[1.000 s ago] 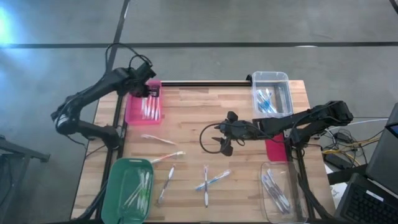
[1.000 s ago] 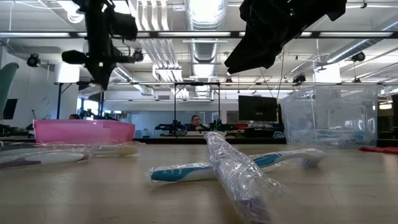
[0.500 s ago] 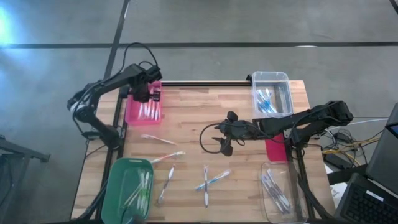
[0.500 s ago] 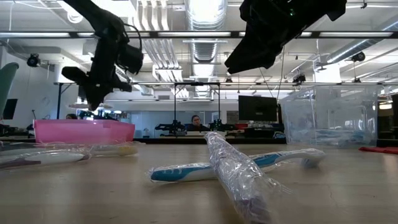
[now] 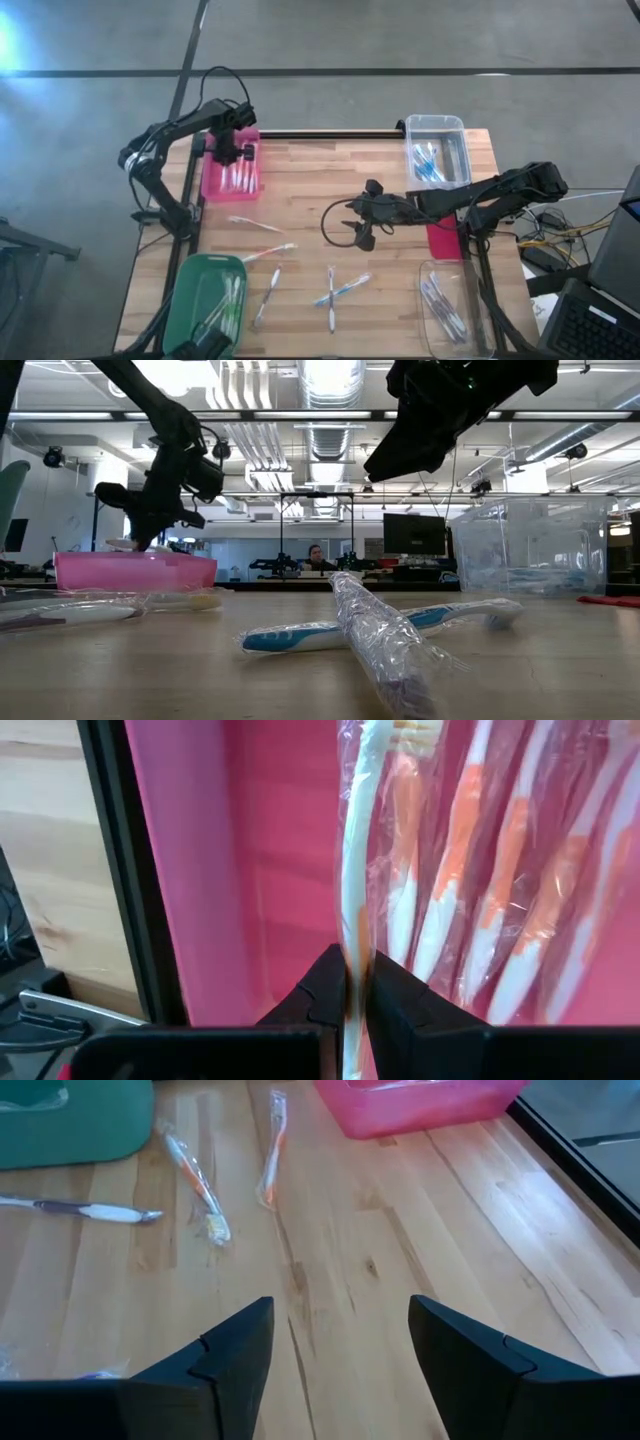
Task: Pick & Place Toothbrushes
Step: Put the orange toothbrush into the pink bin, then put the violet toothbrush into the bottom transparent bin
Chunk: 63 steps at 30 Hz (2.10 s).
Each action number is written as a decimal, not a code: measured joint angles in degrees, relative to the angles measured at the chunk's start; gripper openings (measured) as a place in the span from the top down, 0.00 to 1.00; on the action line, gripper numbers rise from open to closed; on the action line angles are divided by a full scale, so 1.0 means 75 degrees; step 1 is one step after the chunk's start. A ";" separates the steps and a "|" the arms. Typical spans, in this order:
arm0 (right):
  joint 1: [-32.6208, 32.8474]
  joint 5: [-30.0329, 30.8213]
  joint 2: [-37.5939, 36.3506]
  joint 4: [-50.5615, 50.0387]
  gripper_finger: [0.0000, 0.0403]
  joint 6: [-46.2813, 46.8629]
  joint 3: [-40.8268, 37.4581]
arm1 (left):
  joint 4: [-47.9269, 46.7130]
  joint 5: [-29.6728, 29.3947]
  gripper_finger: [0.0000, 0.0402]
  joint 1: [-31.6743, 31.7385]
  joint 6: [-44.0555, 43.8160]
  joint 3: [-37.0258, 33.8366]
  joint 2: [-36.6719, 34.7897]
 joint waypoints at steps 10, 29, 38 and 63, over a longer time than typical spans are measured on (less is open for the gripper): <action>-0.0003 0.0011 0.0000 0.0000 0.38 -0.0010 -0.0071 | 0.0199 -0.0199 0.94 0.0184 -0.0046 0.0000 0.0099; -0.0003 0.0017 0.0000 0.0004 0.42 0.0001 -0.0083 | 0.0496 -0.0204 0.75 0.0277 0.0397 0.0002 0.0119; -0.0003 0.0020 0.0000 0.0005 0.43 -0.0077 -0.0083 | 0.0203 0.0870 0.72 0.0296 0.1161 0.0501 0.0024; -0.0006 0.0031 0.0002 0.0046 0.38 -0.0080 -0.0083 | 0.1494 0.1070 0.73 -0.2592 0.1100 0.1399 -0.2186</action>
